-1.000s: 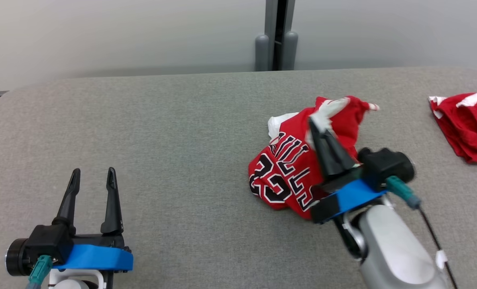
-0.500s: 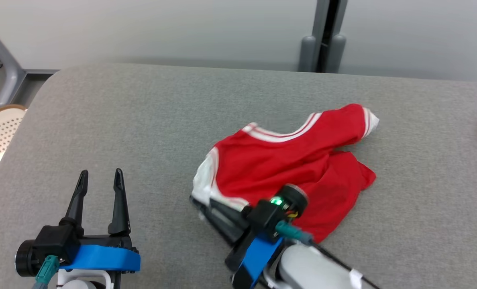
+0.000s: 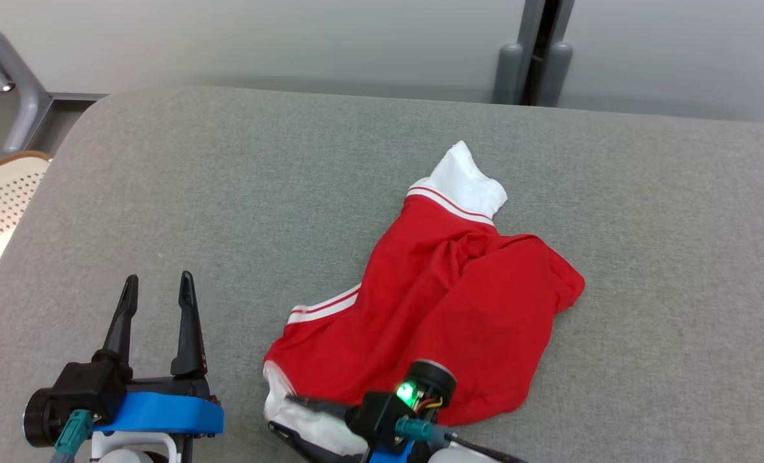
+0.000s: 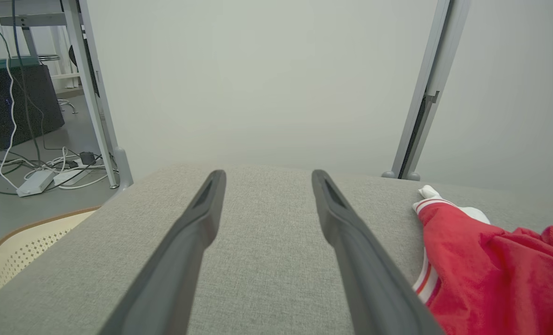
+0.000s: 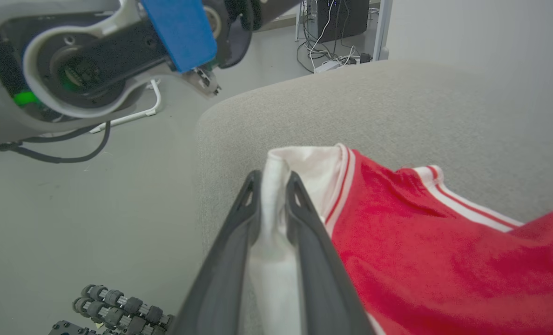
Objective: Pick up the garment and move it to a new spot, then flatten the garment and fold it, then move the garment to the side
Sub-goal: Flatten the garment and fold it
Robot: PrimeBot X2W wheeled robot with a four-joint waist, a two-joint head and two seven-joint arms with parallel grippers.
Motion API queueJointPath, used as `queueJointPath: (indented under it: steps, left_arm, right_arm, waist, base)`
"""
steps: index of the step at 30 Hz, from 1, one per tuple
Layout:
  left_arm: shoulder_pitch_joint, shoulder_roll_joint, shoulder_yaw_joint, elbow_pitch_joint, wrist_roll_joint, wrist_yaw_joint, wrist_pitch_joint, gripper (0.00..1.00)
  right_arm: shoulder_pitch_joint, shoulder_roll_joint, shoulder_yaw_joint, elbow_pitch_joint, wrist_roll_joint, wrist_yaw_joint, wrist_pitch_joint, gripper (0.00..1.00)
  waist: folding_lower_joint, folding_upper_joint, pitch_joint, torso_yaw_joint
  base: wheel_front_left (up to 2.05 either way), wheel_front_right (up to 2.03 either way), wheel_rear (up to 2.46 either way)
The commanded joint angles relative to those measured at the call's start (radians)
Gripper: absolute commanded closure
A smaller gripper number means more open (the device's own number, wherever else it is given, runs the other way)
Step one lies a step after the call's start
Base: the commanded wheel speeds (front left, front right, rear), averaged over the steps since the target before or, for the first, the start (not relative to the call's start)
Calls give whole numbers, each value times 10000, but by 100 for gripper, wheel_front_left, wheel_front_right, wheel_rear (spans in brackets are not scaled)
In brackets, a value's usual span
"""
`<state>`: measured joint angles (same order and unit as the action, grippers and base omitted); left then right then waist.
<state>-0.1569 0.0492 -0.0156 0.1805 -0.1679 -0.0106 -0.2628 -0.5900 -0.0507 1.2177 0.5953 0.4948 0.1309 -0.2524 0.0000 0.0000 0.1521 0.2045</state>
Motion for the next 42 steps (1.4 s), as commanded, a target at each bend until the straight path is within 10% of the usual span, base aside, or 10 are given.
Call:
queueJointPath:
  steps: [1,22,42]
  left_arm:
    - [41,29,56,11,22,45,-26,0]
    - [277,31,479,-247,373,-86,-25,0]
    - [-68,31,-41,-156,-7,19,-25,0]
  right_arm:
    - [-288,7,-243,75,-93,-4,-90,0]
    - [2080,-1164,-8163,-2273,-3167,-4,-122,0]
    - [853,-1459,-8098,-277,-3200,-6,1312,0]
  waist:
    - [0,0,-39,-209]
    - [0,0,-266,-1372]
    - [0,0,276,-611]
  base:
    - [0,0,0]
    - [0,0,0]
    - [0,0,0]
